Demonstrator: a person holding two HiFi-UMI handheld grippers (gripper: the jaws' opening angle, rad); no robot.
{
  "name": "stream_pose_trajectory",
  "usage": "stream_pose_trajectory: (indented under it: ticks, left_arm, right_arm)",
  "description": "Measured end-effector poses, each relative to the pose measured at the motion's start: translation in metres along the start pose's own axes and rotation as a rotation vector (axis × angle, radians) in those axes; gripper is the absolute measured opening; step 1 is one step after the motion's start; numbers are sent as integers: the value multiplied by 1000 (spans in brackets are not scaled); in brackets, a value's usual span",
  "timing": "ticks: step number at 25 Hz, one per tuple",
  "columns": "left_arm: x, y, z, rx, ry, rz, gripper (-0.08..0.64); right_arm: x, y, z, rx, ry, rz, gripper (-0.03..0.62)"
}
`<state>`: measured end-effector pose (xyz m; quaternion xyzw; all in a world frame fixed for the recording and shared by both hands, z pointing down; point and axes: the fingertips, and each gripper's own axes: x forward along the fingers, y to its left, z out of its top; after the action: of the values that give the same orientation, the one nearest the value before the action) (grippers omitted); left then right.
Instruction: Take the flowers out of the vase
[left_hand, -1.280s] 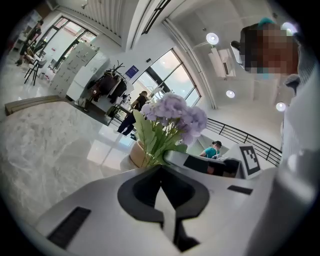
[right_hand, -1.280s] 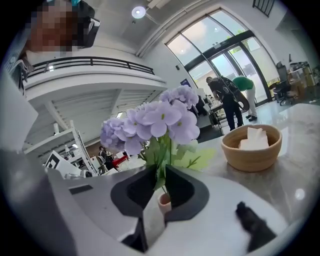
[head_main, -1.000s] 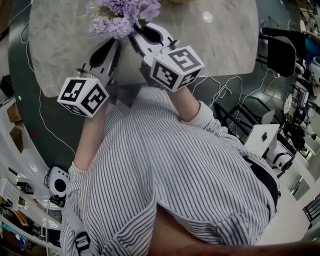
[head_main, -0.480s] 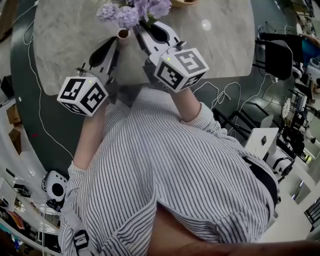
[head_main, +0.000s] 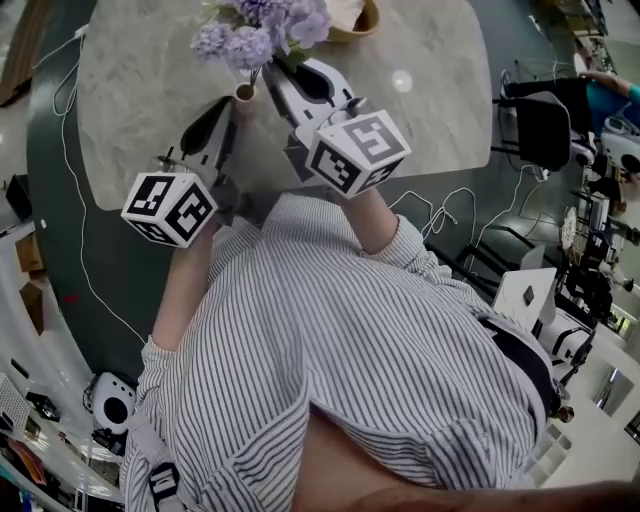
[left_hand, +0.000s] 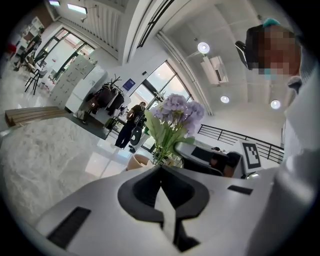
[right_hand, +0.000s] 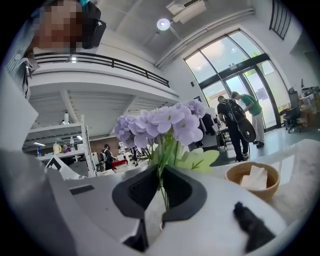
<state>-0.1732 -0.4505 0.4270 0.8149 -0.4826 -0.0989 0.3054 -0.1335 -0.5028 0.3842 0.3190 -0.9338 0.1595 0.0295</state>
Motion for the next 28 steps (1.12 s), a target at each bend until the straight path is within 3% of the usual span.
stream_pose_trajectory:
  ticks: [12, 28]
  left_arm:
    - [1, -13, 41, 75, -96, 1, 9]
    - [5, -24, 104, 176, -202, -3, 9]
  right_arm:
    - [-4, -1, 58, -57, -121, 25, 32]
    - [-9, -9, 101, -71, -207, 47, 31]
